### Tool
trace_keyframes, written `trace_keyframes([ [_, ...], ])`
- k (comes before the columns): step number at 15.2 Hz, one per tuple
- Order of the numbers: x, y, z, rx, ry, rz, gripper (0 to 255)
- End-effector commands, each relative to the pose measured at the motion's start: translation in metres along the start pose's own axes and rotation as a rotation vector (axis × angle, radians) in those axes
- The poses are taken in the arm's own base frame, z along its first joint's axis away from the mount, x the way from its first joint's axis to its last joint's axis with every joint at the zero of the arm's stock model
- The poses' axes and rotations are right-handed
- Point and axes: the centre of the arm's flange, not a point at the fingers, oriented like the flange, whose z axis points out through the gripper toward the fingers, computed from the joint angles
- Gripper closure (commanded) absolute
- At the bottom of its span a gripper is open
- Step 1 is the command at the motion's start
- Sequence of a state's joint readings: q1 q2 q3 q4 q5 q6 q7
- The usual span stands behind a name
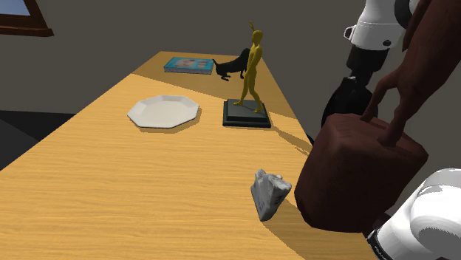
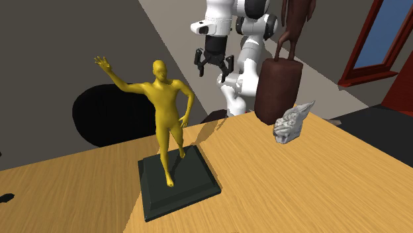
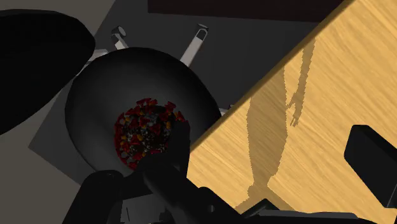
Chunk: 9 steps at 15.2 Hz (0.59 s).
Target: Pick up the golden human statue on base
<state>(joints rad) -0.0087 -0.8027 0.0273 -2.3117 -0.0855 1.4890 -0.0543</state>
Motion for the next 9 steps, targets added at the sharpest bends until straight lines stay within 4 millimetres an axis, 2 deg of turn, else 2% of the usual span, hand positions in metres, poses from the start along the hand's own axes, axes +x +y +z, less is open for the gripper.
trace_keyframes([
  [1,0.0,0.0,0.0,0.0,0.0,0.0,0],
  [9,0.081,-0.034,-0.032,-0.023,0.099,0.177,0],
])
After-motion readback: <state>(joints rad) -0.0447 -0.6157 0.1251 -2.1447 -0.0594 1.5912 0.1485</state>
